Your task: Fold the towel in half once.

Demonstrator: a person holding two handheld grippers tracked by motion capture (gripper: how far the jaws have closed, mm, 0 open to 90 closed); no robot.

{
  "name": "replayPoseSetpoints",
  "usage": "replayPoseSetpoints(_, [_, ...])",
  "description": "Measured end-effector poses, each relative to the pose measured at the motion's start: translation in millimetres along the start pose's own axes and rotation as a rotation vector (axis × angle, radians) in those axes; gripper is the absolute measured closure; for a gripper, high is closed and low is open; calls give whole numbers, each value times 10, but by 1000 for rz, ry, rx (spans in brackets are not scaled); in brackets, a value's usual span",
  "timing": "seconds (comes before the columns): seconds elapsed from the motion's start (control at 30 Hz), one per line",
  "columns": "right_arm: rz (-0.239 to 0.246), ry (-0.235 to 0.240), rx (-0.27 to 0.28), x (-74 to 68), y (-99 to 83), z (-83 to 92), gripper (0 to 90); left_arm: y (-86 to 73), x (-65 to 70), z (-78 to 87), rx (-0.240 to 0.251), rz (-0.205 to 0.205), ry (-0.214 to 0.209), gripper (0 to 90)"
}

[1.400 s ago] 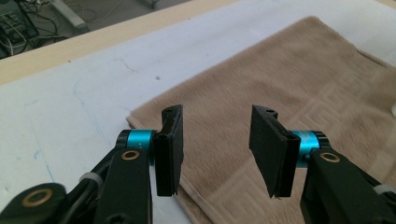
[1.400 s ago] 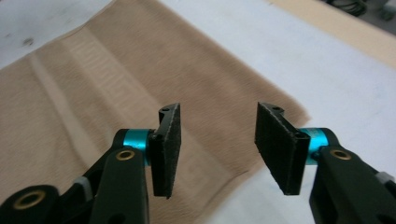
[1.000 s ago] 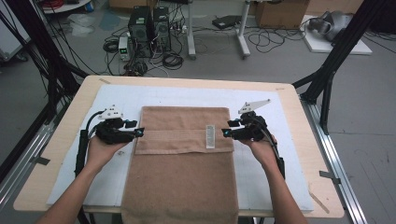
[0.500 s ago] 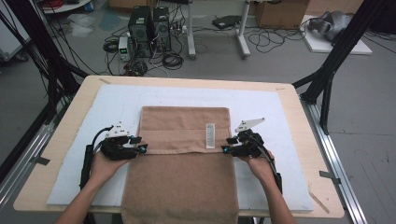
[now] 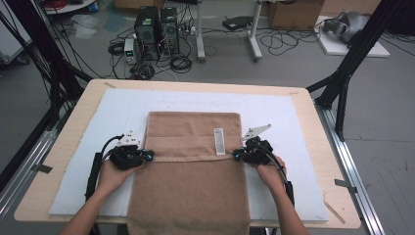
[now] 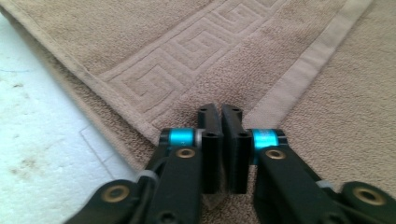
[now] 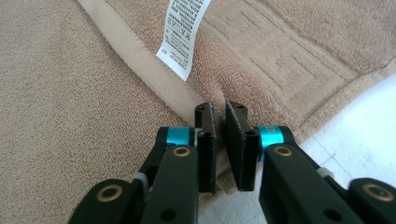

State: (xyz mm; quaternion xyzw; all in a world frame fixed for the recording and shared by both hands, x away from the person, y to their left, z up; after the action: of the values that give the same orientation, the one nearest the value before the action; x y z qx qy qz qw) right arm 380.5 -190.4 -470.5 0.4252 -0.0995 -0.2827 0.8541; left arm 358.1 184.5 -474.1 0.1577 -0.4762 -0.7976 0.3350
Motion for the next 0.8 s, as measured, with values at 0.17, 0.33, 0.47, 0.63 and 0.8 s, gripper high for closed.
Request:
replayPoseSetpoints(0.17, [-2,4,19,1,32,48,845,41,-8,52,24,2,1,879])
replayPoseSetpoints(0.33, [4,16,29,-22,92,109,845,111,-13,152,72,13,2,880])
replayPoseSetpoints(0.47, [0,31,45,-38,154,172,844,148,-1,219,90,21,-8,880])
replayPoseSetpoints(0.63, [15,46,58,-96,207,247,844,186,34,322,112,16,-17,881])
replayPoseSetpoints(0.8, [22,96,76,-231,218,344,844,156,104,460,109,2,-36,880])
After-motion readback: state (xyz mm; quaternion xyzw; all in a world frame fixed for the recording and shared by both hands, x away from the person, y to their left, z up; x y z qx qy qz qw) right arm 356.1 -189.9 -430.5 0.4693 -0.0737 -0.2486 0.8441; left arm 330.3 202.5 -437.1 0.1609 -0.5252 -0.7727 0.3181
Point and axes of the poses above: each handheld gripper's, and its own axes: z roughly backward along the jaws, y roughly out of its top, x roughly to its right, the point moved 5 cm from there along -z, roughly forward along the jaws, and after that the axes turned 10 degrees about x, right-handed, at the moved point
